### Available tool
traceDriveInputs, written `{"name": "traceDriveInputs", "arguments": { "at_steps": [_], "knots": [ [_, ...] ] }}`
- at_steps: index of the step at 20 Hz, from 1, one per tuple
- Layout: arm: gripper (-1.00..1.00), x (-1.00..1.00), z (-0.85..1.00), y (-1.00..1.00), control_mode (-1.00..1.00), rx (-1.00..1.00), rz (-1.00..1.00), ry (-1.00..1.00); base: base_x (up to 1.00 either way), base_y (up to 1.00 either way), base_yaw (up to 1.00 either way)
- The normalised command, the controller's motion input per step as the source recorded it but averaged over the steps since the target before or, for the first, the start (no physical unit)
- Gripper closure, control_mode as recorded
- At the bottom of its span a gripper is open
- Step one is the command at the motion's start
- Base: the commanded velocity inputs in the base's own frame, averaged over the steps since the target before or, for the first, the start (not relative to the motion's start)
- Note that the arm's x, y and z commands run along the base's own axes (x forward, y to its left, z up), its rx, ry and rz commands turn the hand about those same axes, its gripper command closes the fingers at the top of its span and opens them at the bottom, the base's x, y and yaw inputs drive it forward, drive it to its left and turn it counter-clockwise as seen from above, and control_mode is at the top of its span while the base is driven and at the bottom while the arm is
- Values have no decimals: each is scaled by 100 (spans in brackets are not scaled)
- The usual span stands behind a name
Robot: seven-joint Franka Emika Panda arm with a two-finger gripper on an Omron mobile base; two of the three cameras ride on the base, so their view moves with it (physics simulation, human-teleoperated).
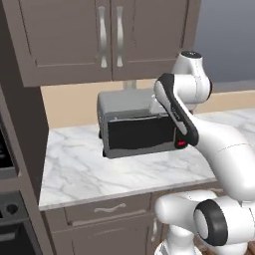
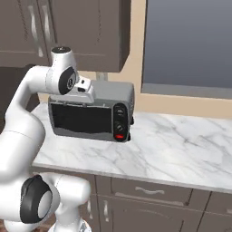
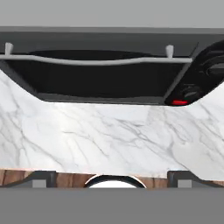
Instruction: Navigate to the toaster oven.
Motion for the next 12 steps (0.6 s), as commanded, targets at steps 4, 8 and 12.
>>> {"name": "traceDriveInputs", "arguments": {
  "at_steps": [4,8,12],
  "knots": [
    [-100,0,0,0,100,0,0,0,56,28,-8],
    [-100,0,0,0,100,0,0,0,11,16,-2],
    [-100,0,0,0,100,0,0,0,4,1,0]
  ]
}}
